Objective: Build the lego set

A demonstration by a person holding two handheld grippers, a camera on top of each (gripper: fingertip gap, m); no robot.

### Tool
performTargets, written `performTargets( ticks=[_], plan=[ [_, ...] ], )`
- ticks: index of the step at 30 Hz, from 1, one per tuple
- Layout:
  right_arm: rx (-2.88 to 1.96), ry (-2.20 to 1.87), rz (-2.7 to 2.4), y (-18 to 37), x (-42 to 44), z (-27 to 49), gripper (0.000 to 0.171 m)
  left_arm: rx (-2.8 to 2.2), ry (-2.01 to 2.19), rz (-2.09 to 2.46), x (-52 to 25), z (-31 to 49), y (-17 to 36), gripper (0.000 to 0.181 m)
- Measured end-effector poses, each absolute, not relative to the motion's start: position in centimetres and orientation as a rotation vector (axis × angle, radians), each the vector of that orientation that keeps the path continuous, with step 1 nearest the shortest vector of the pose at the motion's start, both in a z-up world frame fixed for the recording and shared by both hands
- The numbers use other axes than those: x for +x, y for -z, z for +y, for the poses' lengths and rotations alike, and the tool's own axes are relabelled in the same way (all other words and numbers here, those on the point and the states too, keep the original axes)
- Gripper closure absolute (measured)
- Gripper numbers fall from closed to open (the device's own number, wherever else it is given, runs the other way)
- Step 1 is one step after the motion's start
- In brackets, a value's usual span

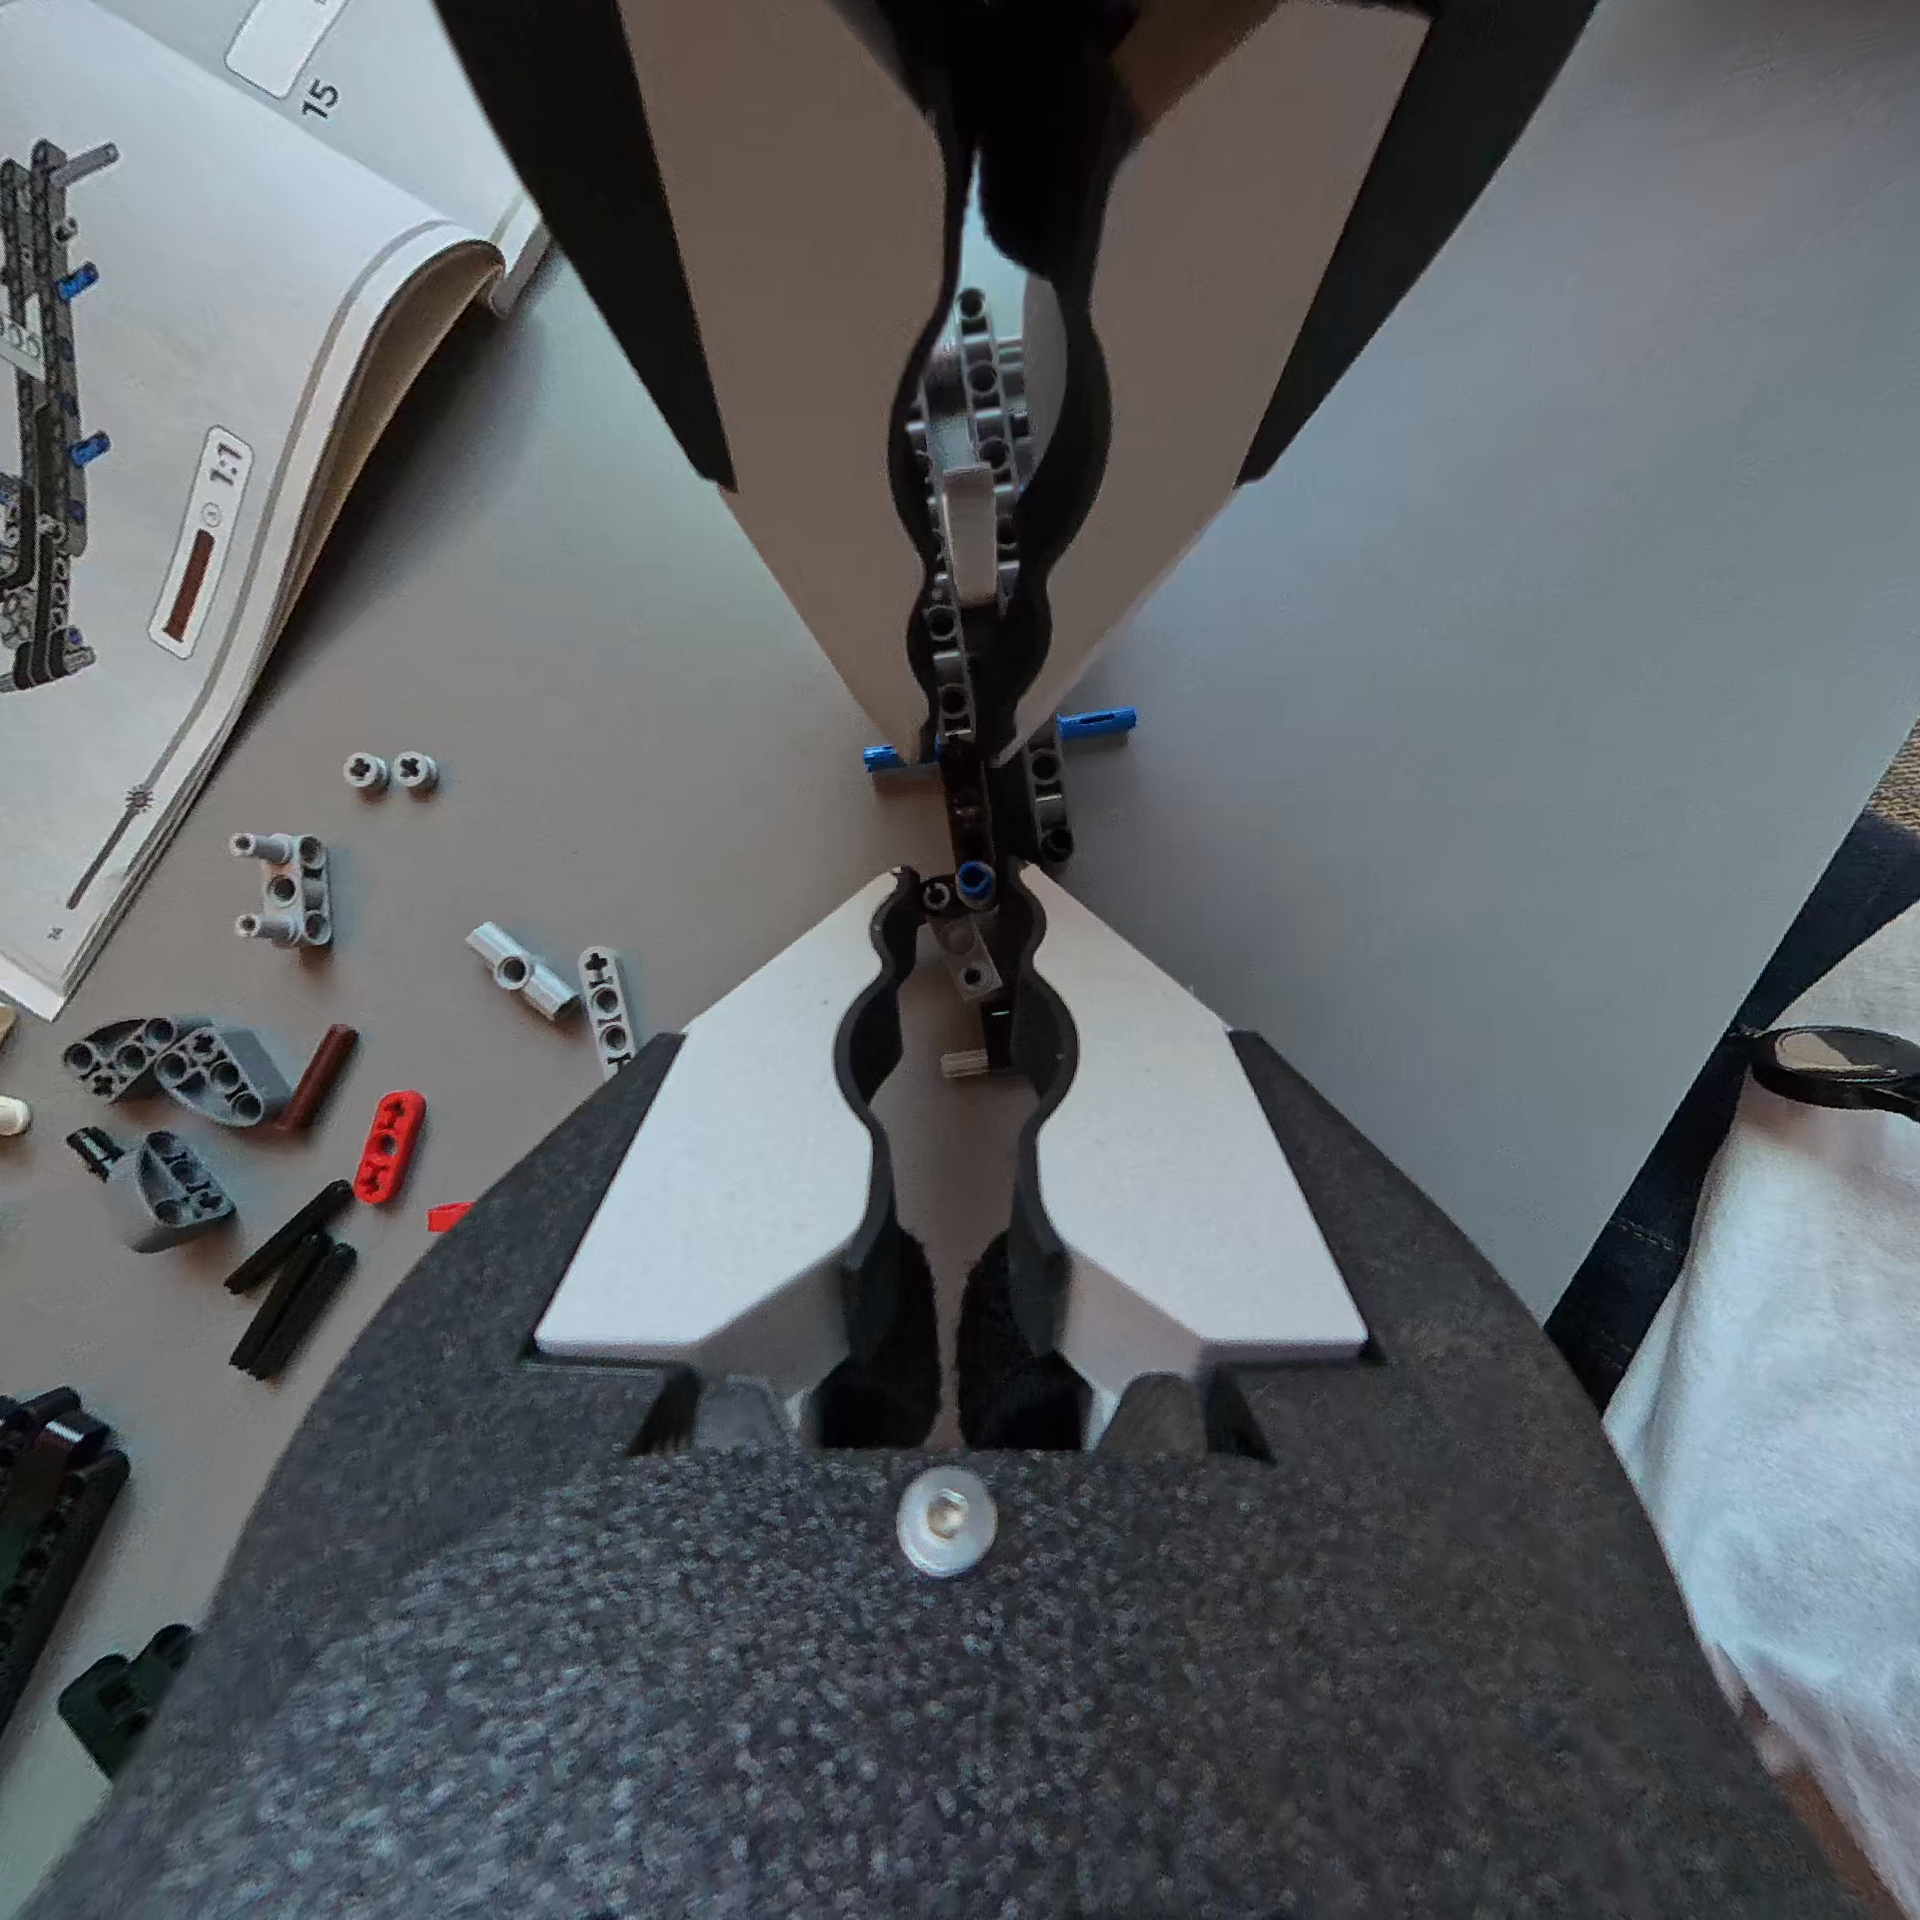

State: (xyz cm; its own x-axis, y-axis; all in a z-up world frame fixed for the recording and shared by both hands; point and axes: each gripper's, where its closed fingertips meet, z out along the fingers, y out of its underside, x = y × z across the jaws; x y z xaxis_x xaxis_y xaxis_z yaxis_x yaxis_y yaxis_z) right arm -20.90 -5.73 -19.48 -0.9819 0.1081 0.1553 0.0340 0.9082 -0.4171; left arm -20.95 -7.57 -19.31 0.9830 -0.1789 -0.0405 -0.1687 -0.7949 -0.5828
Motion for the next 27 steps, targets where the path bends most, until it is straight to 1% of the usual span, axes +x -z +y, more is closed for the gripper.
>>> performTargets(
  ticks=[1, 7, 9, 27],
  plan=[
    [-0.102, -0.619, -2.891, 19.54, -20.95, -5.73, 0.166, -2.504, 0.025, 0.24, -20.96, -7.56, 19.31, 0.168],
    [-0.124, -0.671, -2.913, 19.36, -20.77, -5.94, 0.161, -2.498, 0.041, 0.243, -20.86, -7.4, 19.32, 0.168],
    [-0.101, -0.643, -2.909, 19.79, -20.91, -5.88, 0.167, -2.499, 0.032, 0.245, -21.0, -7.38, 19.31, 0.168],
    [-0.174, -0.765, -2.968, 19.73, -20.81, -5.96, 0.168, -2.457, 0.093, 0.228, -20.99, -7.37, 19.1, 0.168]
  ],
)
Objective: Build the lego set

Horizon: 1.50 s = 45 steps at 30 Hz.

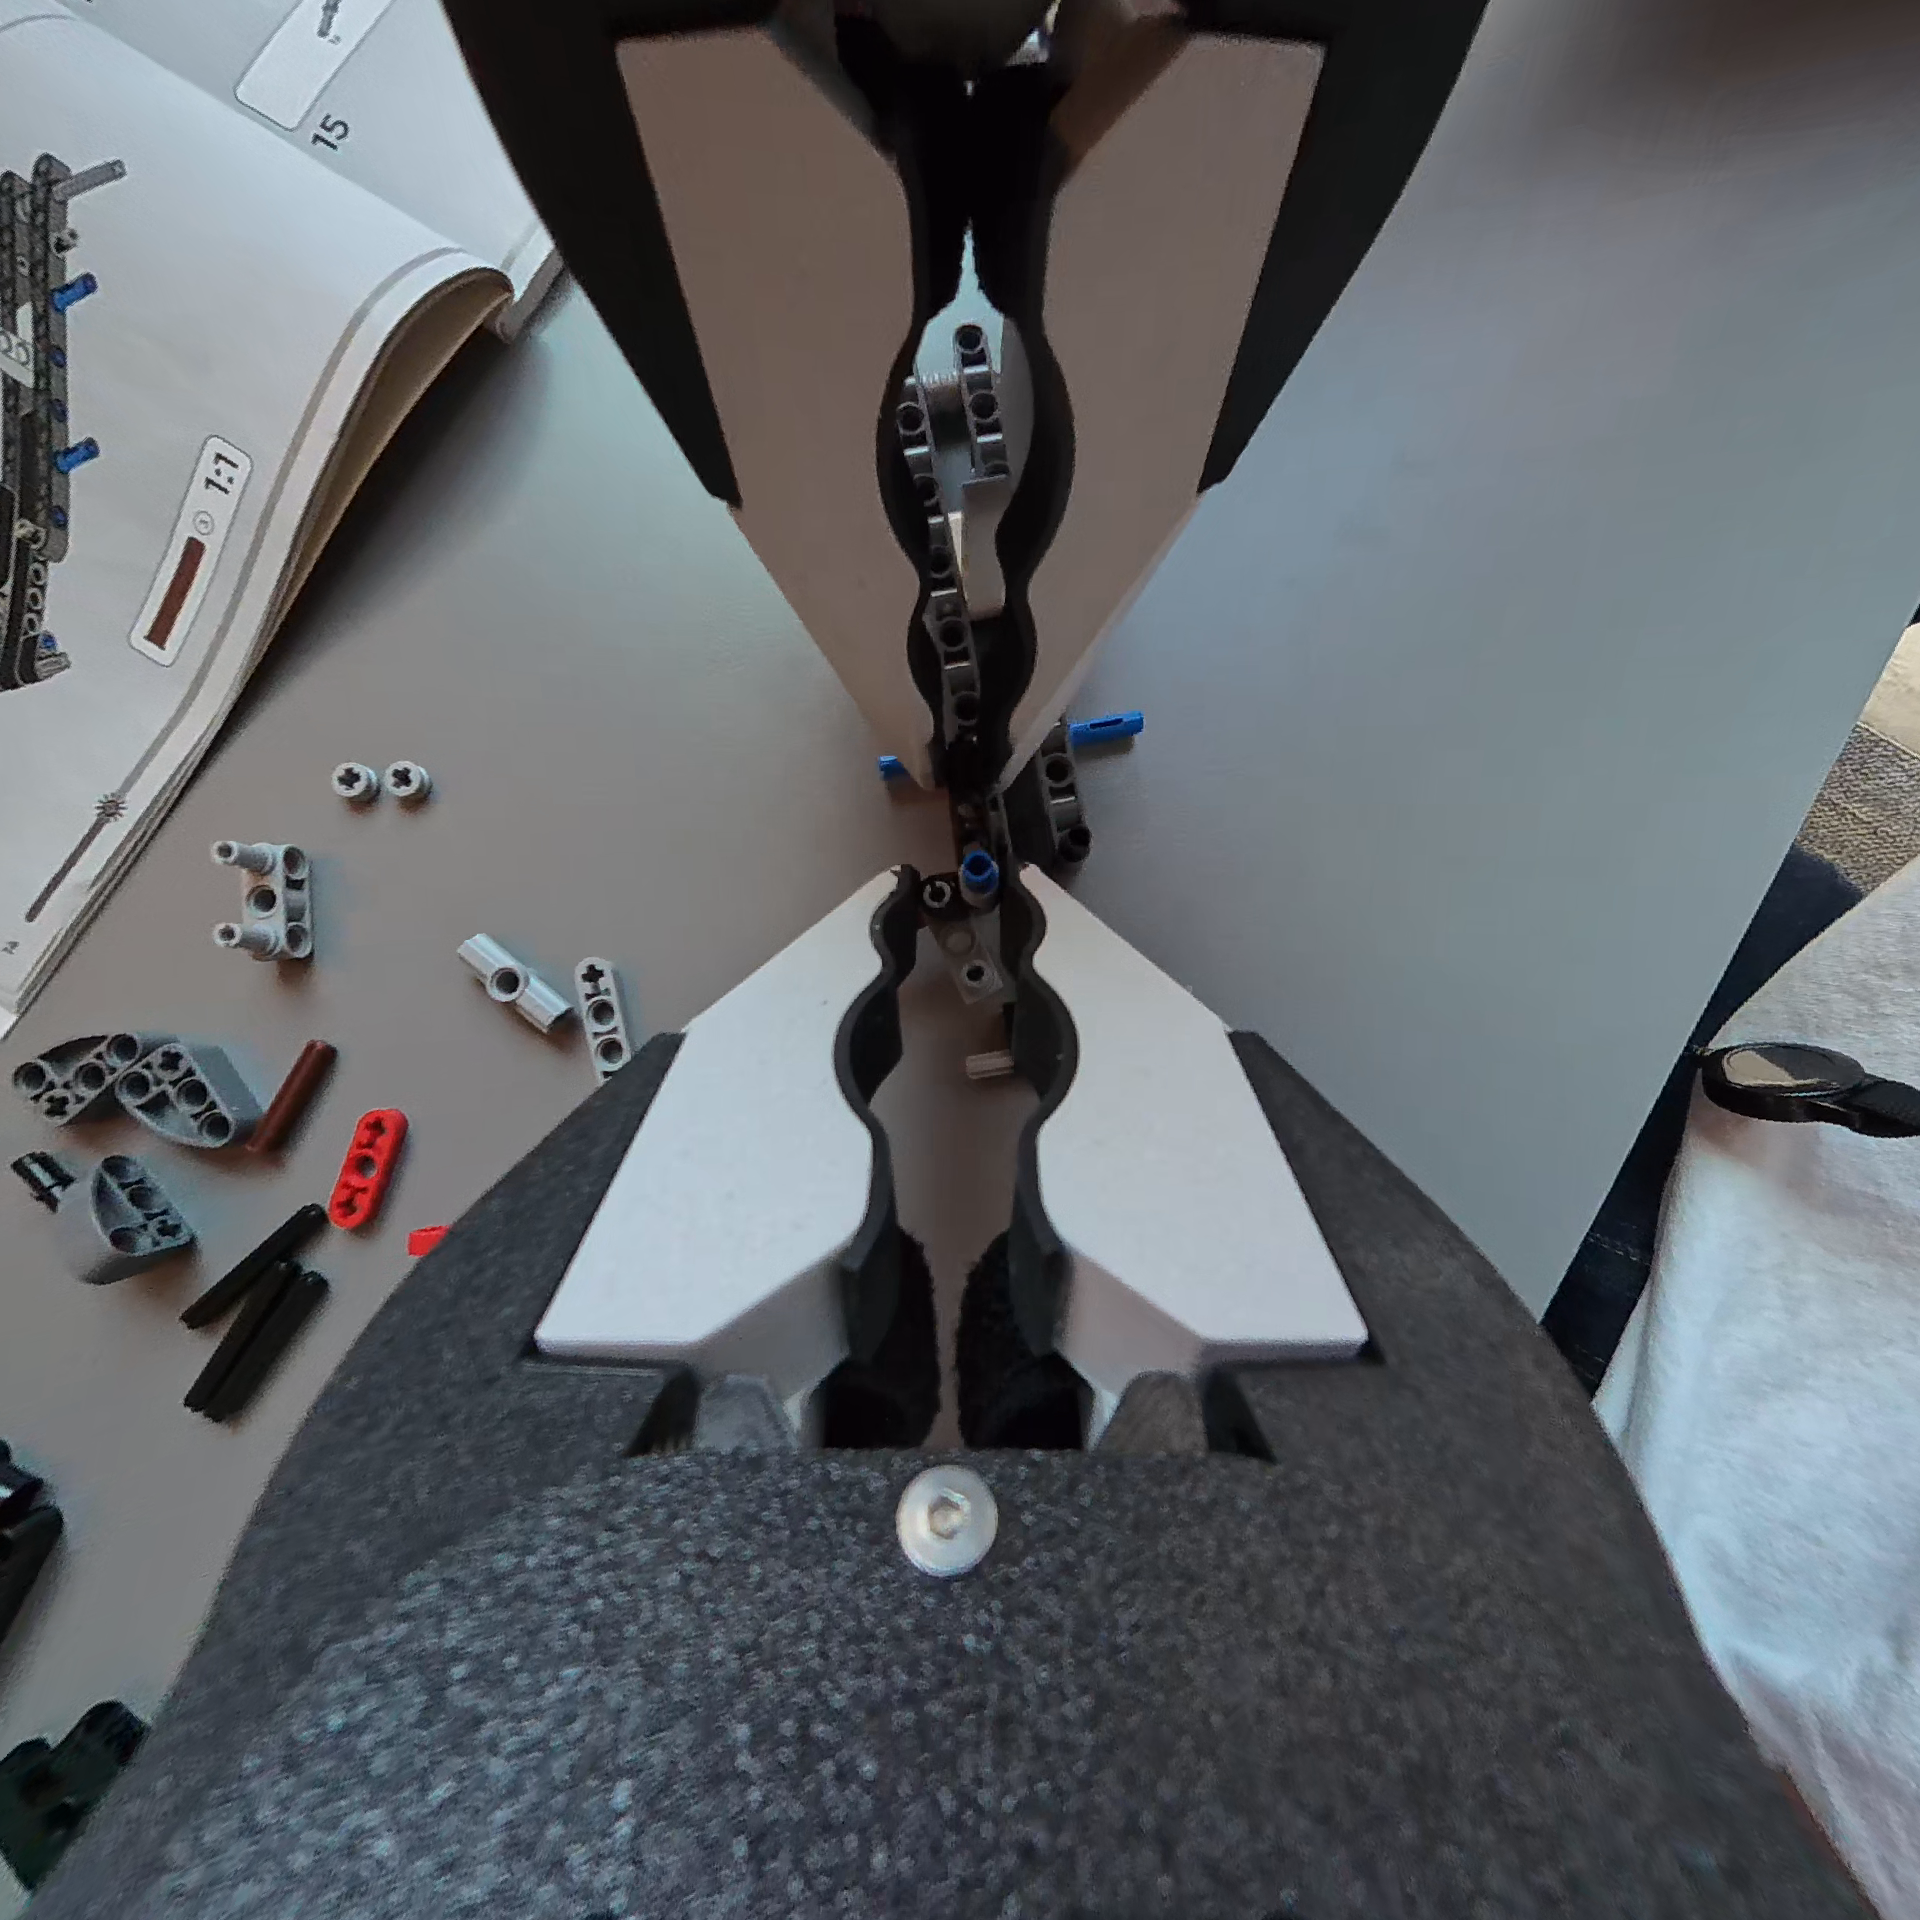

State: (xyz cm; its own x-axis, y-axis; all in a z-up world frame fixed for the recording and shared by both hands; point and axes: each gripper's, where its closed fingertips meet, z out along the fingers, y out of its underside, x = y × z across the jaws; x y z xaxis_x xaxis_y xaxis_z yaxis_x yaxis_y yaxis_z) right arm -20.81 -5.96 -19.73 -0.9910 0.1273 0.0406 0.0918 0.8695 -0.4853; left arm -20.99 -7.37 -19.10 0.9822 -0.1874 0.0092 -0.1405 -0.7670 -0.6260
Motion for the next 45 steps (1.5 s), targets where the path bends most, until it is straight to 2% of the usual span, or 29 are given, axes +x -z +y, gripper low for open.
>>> performTargets(
  ticks=[23, 29, 34, 45],
  plan=[
    [-0.224, -0.781, -2.991, 19.8, -20.8, -5.6, 0.168, -2.456, 0.07, 0.226, -21.0, -7.0, 19.1, 0.168],
    [-0.214, -0.739, -2.937, 18.6, -21.0, -5.4, 0.157, -2.471, 0.054, 0.236, -20.9, -6.9, 19.2, 0.168],
    [-0.151, -0.704, -2.888, 18.4, -21.1, -5.7, 0.169, -2.481, 0.027, 0.238, -21.2, -6.9, 19.2, 0.168],
    [-0.226, -0.799, -2.925, 18.7, -20.9, -5.4, 0.17, -2.465, 0.044, 0.24, -21.2, -6.7, 18.8, 0.168]
  ],
)
